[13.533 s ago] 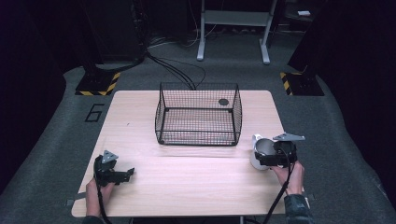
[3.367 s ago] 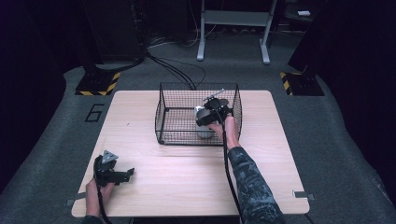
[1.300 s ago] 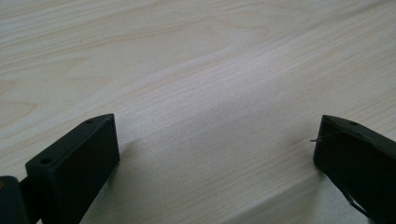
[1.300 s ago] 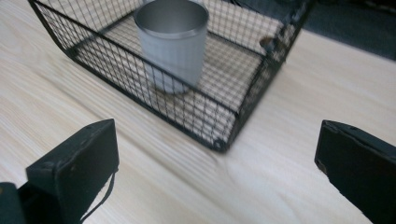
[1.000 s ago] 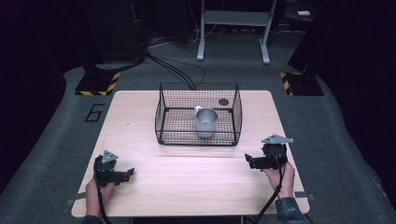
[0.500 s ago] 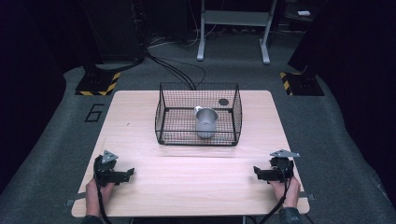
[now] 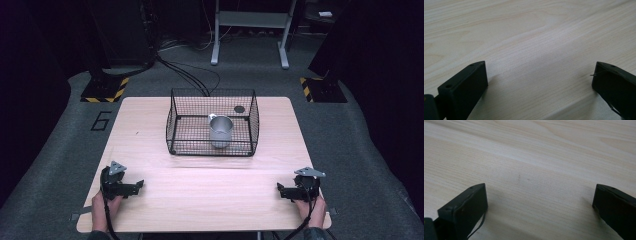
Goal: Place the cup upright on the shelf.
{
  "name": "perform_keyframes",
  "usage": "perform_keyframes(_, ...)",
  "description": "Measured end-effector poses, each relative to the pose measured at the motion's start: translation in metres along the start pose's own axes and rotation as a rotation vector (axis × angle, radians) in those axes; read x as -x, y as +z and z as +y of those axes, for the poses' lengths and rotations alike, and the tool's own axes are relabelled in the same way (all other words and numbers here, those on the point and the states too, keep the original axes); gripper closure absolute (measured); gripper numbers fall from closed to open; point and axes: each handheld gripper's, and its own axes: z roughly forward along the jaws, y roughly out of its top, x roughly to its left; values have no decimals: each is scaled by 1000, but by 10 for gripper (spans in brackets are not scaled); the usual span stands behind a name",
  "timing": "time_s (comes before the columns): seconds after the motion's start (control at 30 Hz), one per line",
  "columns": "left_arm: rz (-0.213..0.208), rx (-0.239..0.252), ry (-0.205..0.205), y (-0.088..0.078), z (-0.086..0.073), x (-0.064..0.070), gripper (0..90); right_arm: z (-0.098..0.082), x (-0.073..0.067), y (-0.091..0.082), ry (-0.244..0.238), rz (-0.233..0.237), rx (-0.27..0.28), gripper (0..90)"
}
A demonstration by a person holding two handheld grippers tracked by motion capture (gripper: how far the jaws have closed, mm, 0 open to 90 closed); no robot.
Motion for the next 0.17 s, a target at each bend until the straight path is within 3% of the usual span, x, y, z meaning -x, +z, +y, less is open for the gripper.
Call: perform_keyframes(0.17, 2, 3, 1, 0, 0, 0, 2, 1, 2, 1, -12, 11, 0, 0)
